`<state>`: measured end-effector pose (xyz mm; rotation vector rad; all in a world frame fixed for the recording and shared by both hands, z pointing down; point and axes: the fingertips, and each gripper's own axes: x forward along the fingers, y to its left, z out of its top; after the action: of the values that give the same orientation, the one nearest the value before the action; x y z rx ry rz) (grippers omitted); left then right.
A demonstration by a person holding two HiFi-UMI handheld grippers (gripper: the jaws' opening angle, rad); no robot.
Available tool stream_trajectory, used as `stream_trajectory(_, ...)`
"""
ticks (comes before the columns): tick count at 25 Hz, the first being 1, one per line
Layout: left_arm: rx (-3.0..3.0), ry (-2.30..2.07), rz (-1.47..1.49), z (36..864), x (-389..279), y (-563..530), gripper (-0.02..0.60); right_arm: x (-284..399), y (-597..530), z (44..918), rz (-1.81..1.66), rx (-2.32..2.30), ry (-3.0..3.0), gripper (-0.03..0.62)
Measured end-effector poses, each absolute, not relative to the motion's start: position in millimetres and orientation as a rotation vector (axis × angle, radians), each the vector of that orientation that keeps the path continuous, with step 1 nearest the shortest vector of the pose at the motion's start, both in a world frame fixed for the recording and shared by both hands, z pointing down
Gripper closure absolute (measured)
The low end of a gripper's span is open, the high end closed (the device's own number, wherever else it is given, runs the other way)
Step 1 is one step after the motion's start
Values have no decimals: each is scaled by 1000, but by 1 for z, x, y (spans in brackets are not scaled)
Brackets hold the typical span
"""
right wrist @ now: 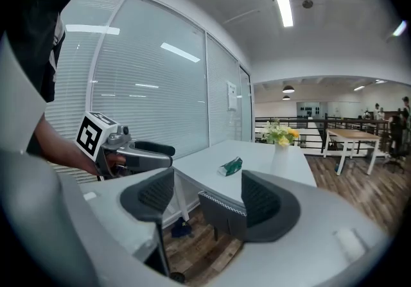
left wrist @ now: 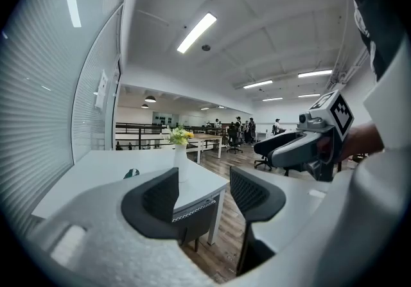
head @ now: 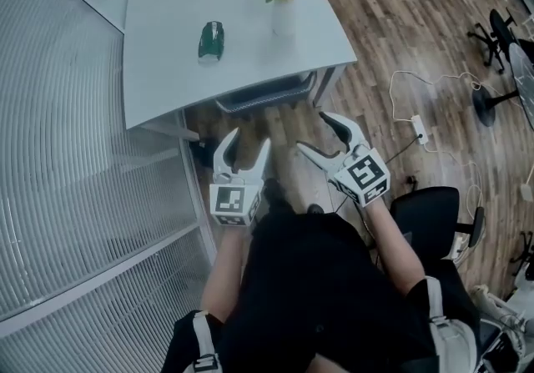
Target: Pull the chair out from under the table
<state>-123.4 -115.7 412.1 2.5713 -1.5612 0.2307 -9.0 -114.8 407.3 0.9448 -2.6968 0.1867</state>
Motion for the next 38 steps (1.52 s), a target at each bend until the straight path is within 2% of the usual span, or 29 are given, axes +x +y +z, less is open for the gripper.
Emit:
stream_trajectory(11, 2667, -1385, 332, 437, -158, -162, 326, -56, -154, 431, 171, 979, -2588, 273)
stream_trajectory(17, 2677, -1247, 441, 466, -158, -168, 348, -72, -158, 453, 118, 936, -2507, 273)
stream_trajectory(38, 2649, -1245, 764, 518, -155, -218, 367, -75, -219, 520, 21, 682, -2359, 273)
